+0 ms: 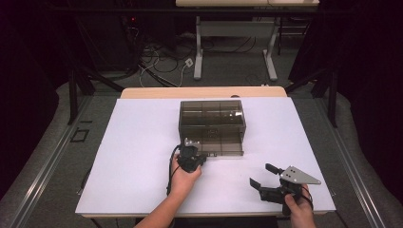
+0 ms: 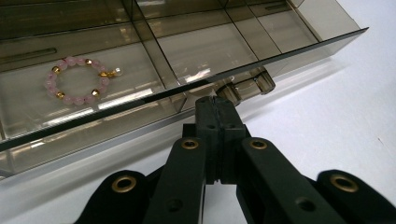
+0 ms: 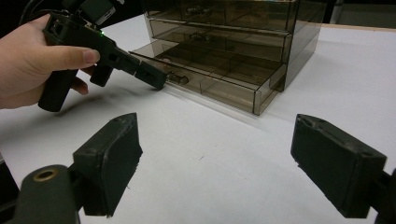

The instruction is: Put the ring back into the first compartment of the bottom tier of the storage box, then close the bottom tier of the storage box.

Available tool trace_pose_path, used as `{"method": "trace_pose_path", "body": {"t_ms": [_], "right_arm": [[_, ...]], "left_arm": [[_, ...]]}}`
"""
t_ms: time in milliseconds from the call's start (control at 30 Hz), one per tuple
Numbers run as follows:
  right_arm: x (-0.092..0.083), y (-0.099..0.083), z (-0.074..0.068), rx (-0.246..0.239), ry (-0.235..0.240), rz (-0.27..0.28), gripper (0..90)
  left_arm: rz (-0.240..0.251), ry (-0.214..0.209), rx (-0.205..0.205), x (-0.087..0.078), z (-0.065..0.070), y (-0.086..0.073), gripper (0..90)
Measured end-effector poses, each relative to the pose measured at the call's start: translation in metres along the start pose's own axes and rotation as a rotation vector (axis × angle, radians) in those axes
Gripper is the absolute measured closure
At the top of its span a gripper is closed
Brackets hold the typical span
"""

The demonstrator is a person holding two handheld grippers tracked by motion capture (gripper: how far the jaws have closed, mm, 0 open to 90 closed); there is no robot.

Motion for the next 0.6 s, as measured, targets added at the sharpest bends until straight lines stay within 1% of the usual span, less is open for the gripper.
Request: {"method": "trace_pose_path", "body": {"t_ms": [133, 167, 267, 300, 400, 600], "right_arm": [[0.0000, 0.0000, 0.0000, 0.001, 0.000, 0.000, 15.0], [0.0001, 0.0000, 0.0000, 0.000, 0.003, 0.000, 15.1], [0.0008, 0.0000, -0.0004, 0.002, 0.003, 0.006, 15.0], [0.0011, 0.0001, -0.0007, 0.001, 0.003, 0.010, 15.0], [0.0012, 0.0002, -0.0007, 0.001, 0.003, 0.011, 15.0], [0.0013, 0.0001, -0.0007, 0.000, 0.006, 0.009, 15.0]], "left_arm": [[0.002, 0.003, -0.005, 0.0018, -0.0006, 0.0016, 90.0], [0.001, 0.004, 0.000, 0.0021, -0.0012, 0.0020, 90.0], [0.005, 0.010, -0.007, 0.0041, -0.0018, 0.0034, 90.0], [0.004, 0.006, -0.010, 0.0044, -0.0018, 0.0037, 90.0], [0.011, 0.015, -0.018, 0.0068, -0.0028, 0.0054, 90.0], [0.014, 0.023, -0.022, 0.0099, -0.0040, 0.0077, 90.0]]}}
Point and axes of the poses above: each handheld gripper's, and its own axes: x roughly forward along the jaws, y roughly out of its top, z roughly to its right, the point moved 7 cm from there along x, roughly forward along the jaws, and after that the axes turned 13 degrees about z, right-handed, at the moved point
